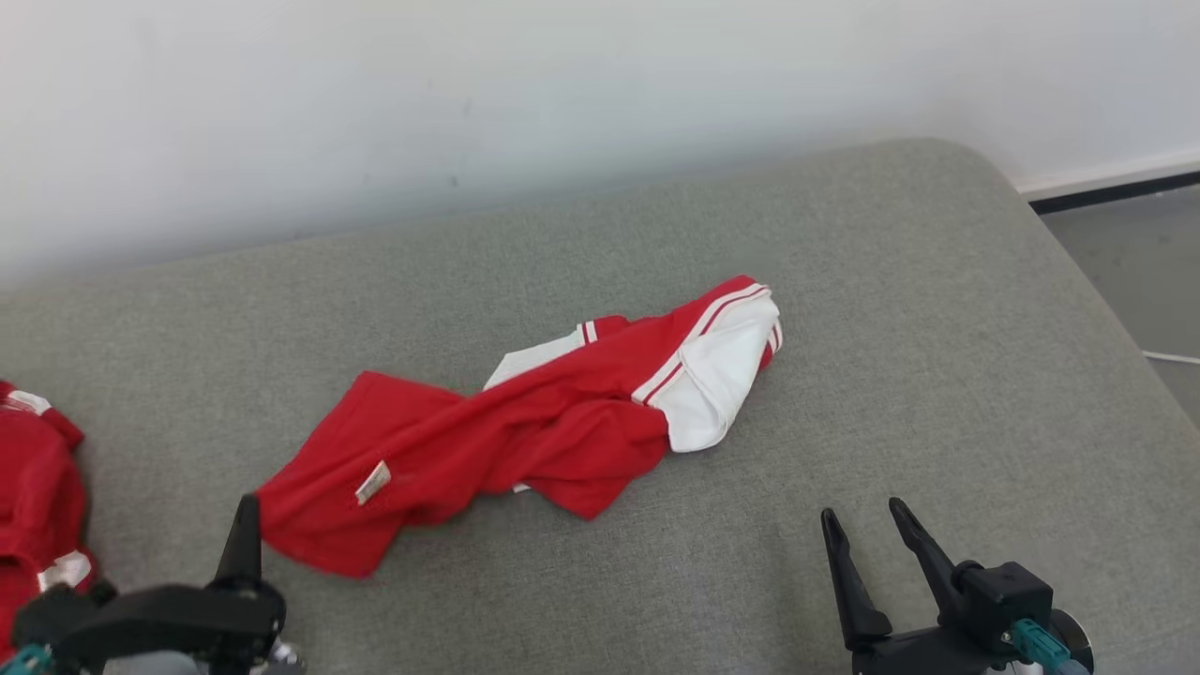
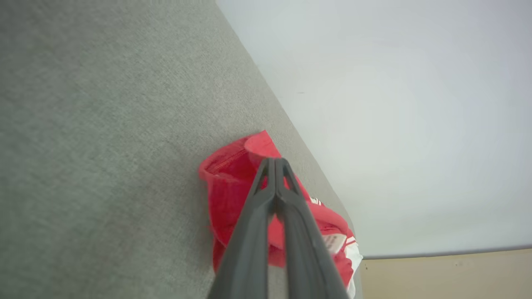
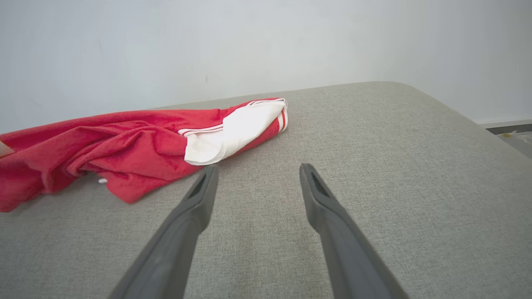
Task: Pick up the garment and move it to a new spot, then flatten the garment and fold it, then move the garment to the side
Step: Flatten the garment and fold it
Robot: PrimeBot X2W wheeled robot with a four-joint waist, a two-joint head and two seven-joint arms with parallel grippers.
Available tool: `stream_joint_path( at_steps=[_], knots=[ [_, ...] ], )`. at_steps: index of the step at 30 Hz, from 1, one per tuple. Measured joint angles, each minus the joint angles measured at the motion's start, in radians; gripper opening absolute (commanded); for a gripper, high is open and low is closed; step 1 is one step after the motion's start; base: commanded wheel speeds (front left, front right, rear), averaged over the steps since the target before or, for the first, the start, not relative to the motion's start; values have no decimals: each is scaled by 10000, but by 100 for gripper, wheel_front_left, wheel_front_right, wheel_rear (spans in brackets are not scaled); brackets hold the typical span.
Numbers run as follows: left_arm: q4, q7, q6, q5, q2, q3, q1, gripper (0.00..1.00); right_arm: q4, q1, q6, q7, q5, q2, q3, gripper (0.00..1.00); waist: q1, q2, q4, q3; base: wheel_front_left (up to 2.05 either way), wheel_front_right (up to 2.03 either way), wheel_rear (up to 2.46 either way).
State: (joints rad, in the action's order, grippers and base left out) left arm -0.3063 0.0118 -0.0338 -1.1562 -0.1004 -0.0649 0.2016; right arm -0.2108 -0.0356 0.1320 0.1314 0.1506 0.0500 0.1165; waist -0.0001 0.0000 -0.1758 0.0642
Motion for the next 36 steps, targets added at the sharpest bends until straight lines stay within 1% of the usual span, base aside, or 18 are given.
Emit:
stream_joint_path(
  at_steps=[3,9,12,13,14,15,17,18,20,24,28,31,34,36],
  knots=[
    [541,-29,-203,73,-84,-27,-715,0,33,42,0,-56,-2,2,2,100,0,0,91,-182,0,0,0],
    [1062,75,-840,1181,-477,408,-1766,0,65,141,0,-115,-6,4,105,100,0,0,152,-411,0,0,0],
    [1114,144,-1070,1737,-660,727,-2070,0,88,148,0,-157,-6,2,138,100,0,0,104,-431,0,0,0],
    [1122,242,-1070,1871,-675,805,-2104,35,94,151,0,-159,-6,2,125,100,0,0,90,-437,0,0,0],
    [1156,399,-1068,2038,-698,884,-2103,87,100,157,0,-167,-6,2,117,100,0,0,80,-445,0,0,0],
    [1164,543,-1066,2253,-732,951,-2096,100,109,166,-2,-169,-6,2,104,100,0,0,70,-453,0,0,0],
    [1062,826,-1078,2621,-796,1127,-2098,100,123,173,0,-180,-10,2,59,100,0,0,51,-470,0,0,0],
    [988,1248,-1049,2961,-782,1254,-2082,100,142,174,0,-182,-15,2,12,100,0,0,40,-489,0,0,0],
    [907,1684,-989,3323,-817,1392,-2054,100,169,174,-2,-184,-23,2,-31,100,0,0,37,-512,0,0,0],
    [851,2334,-974,4525,-1028,1639,-2035,100,182,174,0,-182,-23,2,-136,100,0,0,75,-576,0,0,0],
    [1030,2483,-895,5806,-1106,1802,-2028,100,163,181,-2,-178,-23,6,-299,100,0,0,204,-631,0,0,0],
    [1461,2514,-834,6874,-1080,1689,-2067,100,98,188,0,-182,-23,2,-314,100,0,0,333,-673,0,0,0],
    [1661,2522,-698,7557,-892,1605,-2261,100,-25,184,-2,-270,-25,6,-330,100,0,0,487,-713,0,0,0],
    [1718,2520,-585,7919,-616,1409,-2464,100,-211,129,0,-476,-105,0,-320,100,1,-1,660,-755,0,0,0]
  ],
)
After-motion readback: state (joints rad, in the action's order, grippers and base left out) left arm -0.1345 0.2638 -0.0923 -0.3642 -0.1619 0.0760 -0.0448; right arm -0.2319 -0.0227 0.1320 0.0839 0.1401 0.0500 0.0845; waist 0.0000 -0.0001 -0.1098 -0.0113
